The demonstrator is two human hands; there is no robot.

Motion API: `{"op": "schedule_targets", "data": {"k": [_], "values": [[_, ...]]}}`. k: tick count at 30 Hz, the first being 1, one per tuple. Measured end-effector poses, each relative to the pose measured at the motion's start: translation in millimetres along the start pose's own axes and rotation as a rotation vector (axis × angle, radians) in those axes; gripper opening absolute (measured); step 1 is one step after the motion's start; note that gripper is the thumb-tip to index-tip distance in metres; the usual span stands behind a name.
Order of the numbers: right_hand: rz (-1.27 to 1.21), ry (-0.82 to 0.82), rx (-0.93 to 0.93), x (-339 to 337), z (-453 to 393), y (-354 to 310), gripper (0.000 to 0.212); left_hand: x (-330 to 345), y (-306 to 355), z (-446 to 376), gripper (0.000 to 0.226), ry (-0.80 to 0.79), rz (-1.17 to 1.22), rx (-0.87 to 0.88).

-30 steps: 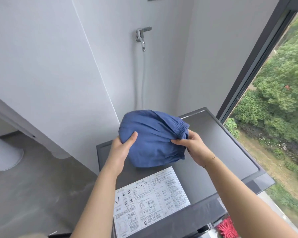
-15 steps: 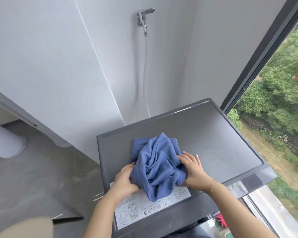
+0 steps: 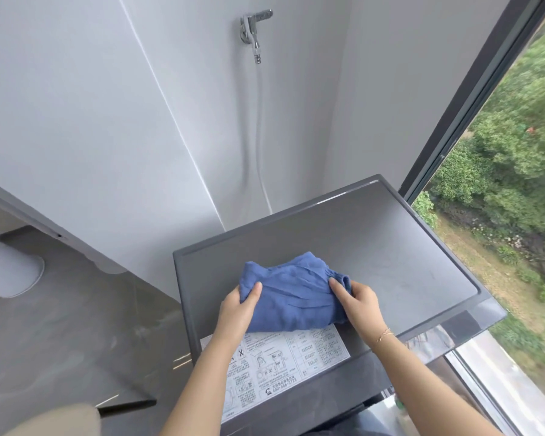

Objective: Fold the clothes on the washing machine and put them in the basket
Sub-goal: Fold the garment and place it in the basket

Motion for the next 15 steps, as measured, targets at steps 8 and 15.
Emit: {"op": "schedule_targets", "data": {"k": [8, 15], "values": [[0.613, 0.086, -0.104, -0.6, -10.4, -16.3, 0.059, -7.6, -21.2, -9.8, 0.048, 0.253, -0.243, -0.077], [0.386, 0.067, 0.090, -15.4, -3.7, -7.4, 0.053, -10.0, -19.6, -6.9, 0.038, 0.363, -0.335, -0.042]]}}
Point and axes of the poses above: each hand's wrist, its own z-axis away from the middle knuckle, its own x-axis out of the palm, y = z × x, the point moved 6 cm from there along -z, towards the middle knuckle, and after that the axes turned 15 degrees about y, right-handed, at the moved point
